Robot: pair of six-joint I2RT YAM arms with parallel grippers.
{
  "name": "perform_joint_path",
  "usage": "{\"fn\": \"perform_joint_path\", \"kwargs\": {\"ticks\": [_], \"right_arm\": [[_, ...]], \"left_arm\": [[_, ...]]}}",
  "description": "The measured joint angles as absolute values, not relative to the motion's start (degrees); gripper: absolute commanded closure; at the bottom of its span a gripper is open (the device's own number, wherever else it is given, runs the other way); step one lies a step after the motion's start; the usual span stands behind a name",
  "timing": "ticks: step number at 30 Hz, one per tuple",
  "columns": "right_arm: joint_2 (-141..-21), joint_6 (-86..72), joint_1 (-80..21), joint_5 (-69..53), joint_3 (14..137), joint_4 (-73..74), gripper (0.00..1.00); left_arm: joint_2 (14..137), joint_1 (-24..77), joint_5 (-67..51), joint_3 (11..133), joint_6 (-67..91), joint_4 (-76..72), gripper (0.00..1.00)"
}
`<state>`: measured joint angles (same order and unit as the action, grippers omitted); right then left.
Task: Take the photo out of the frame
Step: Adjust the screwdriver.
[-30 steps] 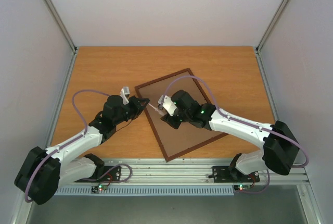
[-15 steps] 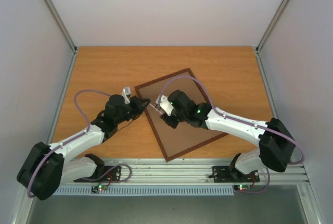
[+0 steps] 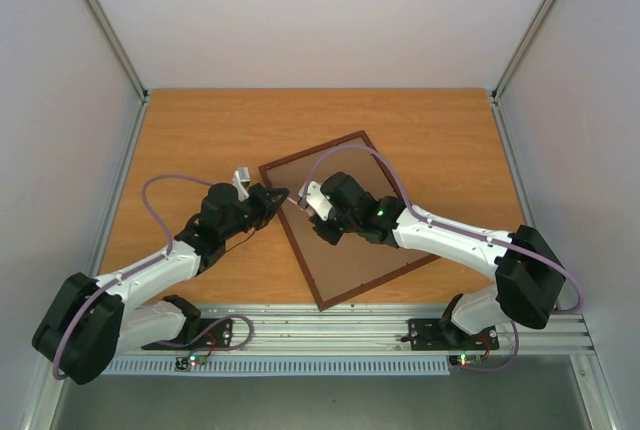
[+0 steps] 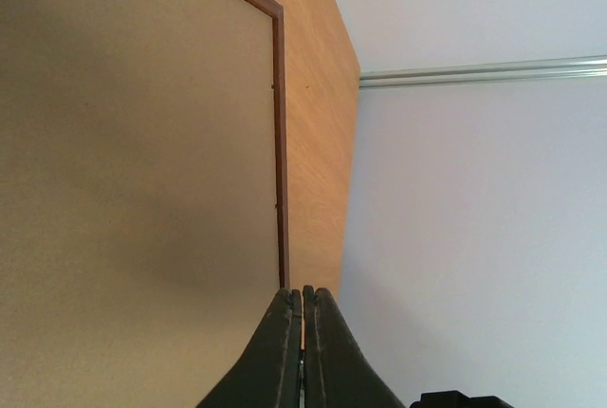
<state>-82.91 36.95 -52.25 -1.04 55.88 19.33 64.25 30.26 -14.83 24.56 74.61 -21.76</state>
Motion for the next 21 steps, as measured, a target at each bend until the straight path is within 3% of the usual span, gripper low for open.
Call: {"fn": "perform_joint_path", "kwargs": {"ticks": [15, 21], "right_arm": [[-78.35, 36.95, -52.36, -1.15, 51.79, 14.46, 0.69], [-78.37, 36.95, -52.36, -1.34, 50.74, 13.02, 0.7]], "left_arm": [[66.37, 30.26, -14.72, 19.07, 82.72, -30.3, 1.0], [65.01, 30.26, -14.55, 18.72, 84.23, -30.96, 0.99]]}}
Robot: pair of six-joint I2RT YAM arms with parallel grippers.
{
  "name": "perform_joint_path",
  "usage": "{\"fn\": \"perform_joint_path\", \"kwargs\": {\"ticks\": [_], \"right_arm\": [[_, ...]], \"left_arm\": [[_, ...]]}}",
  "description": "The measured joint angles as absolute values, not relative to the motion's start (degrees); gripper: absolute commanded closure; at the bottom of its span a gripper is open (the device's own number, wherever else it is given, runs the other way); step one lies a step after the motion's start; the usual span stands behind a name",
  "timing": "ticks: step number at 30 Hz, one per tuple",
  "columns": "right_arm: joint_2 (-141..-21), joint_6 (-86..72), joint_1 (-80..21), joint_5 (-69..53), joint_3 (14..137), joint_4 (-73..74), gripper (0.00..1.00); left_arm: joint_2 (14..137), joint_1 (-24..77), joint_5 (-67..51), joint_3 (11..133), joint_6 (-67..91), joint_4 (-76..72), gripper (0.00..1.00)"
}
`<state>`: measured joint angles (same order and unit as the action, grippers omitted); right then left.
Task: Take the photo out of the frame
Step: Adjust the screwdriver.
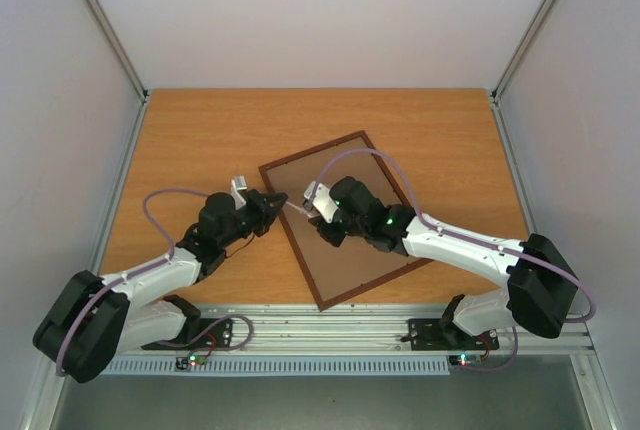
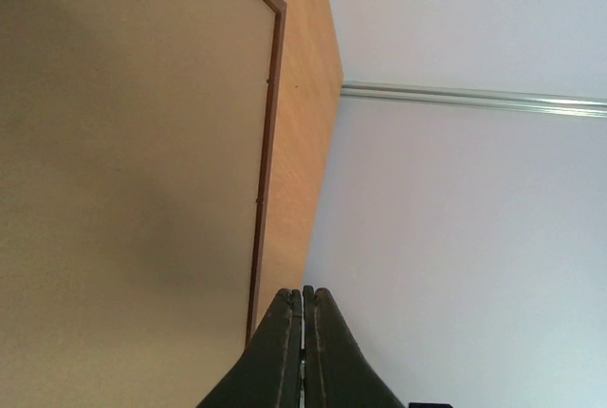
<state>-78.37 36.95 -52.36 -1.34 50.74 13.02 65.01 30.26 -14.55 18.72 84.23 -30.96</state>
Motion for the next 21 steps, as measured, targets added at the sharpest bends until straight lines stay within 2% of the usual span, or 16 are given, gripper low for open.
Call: {"fn": "perform_joint_path", "kwargs": {"ticks": [12, 16, 19, 20, 21], "right_arm": [[-78.32, 36.67, -52.36, -1.98, 48.21, 9.32, 0.86], [-77.28, 36.38, -52.47, -2.39, 46.74, 8.08, 0.98], [-76.6, 36.34, -52.47, -2.44, 46.41, 8.16, 0.99], [-76.47, 36.34, -52.47, -2.46, 46.41, 8.16, 0.99], [-76.31, 36.34, -52.47, -2.44, 46.39, 8.16, 0.99]], "left_arm": [[64.4, 30.26, -14.55, 18.72, 85.54, -31.16, 1.0], [64.4, 30.26, -14.61, 18.61, 85.56, -31.2, 0.99], [64.4, 30.5, -14.68, 18.61, 85.54, -31.4, 0.95], [64.4, 30.5, -14.68, 18.61, 85.58, -31.48, 0.91], [64.4, 30.52, -14.66, 18.61, 85.52, -31.48, 0.83]]}}
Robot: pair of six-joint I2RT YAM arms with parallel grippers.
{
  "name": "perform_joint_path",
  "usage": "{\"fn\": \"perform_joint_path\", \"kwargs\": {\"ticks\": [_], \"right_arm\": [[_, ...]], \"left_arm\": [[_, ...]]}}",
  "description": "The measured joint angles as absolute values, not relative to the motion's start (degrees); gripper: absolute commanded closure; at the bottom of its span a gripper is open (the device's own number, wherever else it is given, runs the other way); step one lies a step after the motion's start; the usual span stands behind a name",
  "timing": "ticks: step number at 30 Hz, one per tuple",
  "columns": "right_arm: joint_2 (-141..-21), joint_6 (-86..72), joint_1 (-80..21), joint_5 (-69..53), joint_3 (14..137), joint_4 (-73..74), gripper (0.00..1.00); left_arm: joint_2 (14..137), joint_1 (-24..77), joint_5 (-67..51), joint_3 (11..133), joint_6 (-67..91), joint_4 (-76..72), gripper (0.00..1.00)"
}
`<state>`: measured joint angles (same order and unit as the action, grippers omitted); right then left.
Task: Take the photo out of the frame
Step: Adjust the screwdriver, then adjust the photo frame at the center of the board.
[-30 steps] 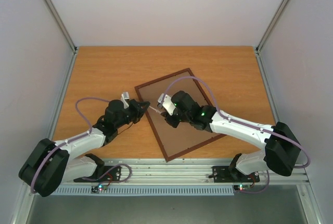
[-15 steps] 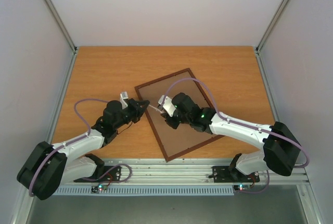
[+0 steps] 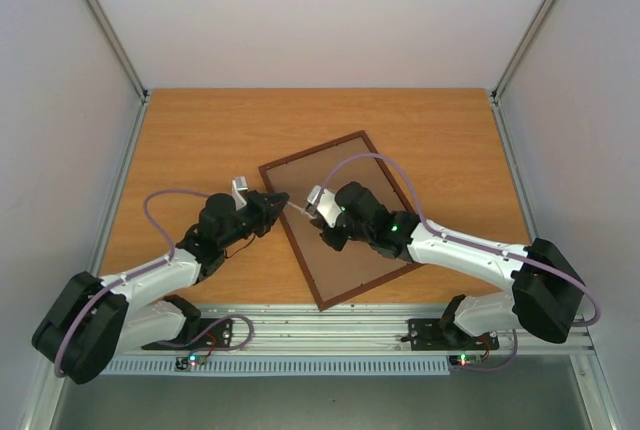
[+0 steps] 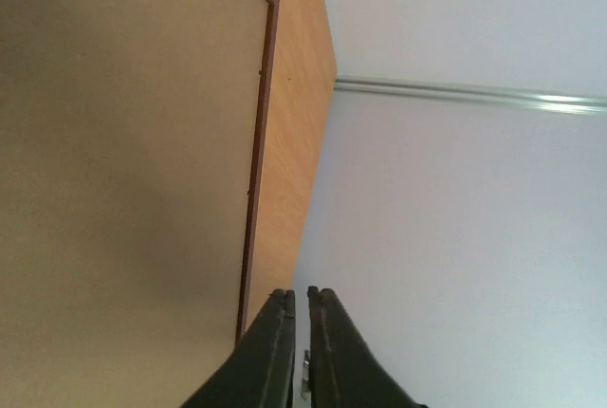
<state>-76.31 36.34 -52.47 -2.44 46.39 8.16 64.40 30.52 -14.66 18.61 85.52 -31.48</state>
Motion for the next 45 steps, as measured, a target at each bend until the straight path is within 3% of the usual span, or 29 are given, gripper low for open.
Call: {"fn": "perform_joint_path", "kwargs": {"ticks": [5, 10, 17, 35, 40, 45], "right_arm": [[-74.67, 36.42, -52.45, -1.91, 45.34, 8.25, 0.99], [-73.82, 36.71, -52.4, -0.58, 44.69, 8.45, 0.99], [-73.84, 37.21, -52.29, 3.73, 44.69, 8.95, 0.99], [-76.77, 36.27, -51.03, 15.99, 44.53, 8.95, 0.99], [-76.77, 35.79, -50.22, 16.69, 44.05, 8.43, 0.99], [-76.77, 35.42, -49.76, 16.99, 43.86, 8.32, 0.99]], "left_arm": [[62.92, 30.5, -13.19, 18.65, 83.7, -28.14, 0.57], [59.02, 30.46, -10.28, 22.76, 77.67, -14.61, 0.36], [59.35, 30.46, -6.52, 32.99, 66.06, 3.49, 0.24], [84.88, 33.8, -3.2, 44.86, 53.91, 16.75, 0.21], [91.46, 34.09, -1.89, 48.51, 51.44, 18.83, 0.3], [95.26, 35.4, -0.58, 51.16, 48.97, 20.88, 0.5]]}}
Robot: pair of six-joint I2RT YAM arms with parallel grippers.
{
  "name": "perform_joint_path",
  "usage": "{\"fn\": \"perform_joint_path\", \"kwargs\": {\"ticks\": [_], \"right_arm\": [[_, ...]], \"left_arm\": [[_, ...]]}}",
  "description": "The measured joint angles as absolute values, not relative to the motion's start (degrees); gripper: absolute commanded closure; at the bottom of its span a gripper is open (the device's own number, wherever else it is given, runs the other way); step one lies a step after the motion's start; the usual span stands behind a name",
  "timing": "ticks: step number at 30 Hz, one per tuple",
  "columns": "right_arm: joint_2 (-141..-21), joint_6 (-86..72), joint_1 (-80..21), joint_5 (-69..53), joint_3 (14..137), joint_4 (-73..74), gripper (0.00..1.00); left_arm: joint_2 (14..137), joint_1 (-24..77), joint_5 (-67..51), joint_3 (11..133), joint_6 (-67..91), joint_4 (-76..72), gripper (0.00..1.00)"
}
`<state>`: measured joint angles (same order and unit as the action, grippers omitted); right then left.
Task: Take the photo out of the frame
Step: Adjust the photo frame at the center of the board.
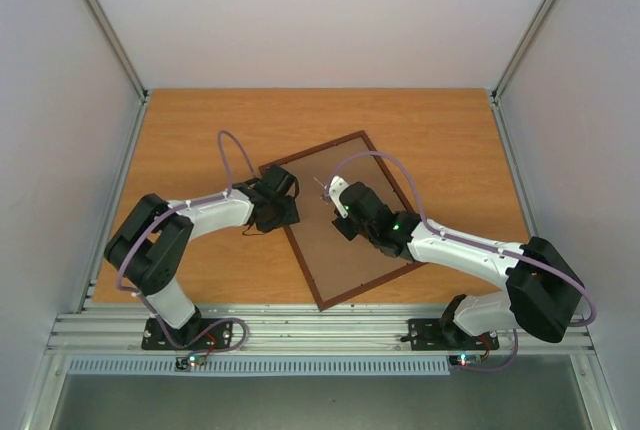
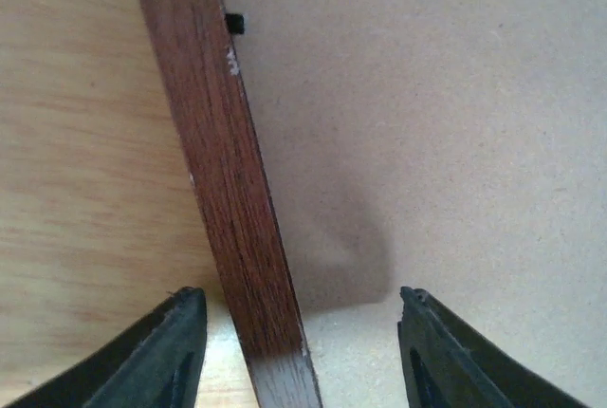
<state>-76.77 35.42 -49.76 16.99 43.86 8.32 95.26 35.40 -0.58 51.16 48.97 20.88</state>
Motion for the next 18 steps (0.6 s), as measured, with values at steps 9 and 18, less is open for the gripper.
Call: {"fn": "perform_joint_path", "kwargs": {"ticks": [9, 18], "right_arm": [[-76.64, 35.22, -49.65, 16.38, 43.86, 8.32, 0.99], [-76.77, 36.45, -49.54, 12.95, 44.23, 10.46, 0.99]], "left_arm": [[95.66, 36.03, 0.82, 51.77, 44.42, 23.9, 0.82], [95.26, 35.55, 2.46, 52.18, 37.95, 24.62, 0.88]]}}
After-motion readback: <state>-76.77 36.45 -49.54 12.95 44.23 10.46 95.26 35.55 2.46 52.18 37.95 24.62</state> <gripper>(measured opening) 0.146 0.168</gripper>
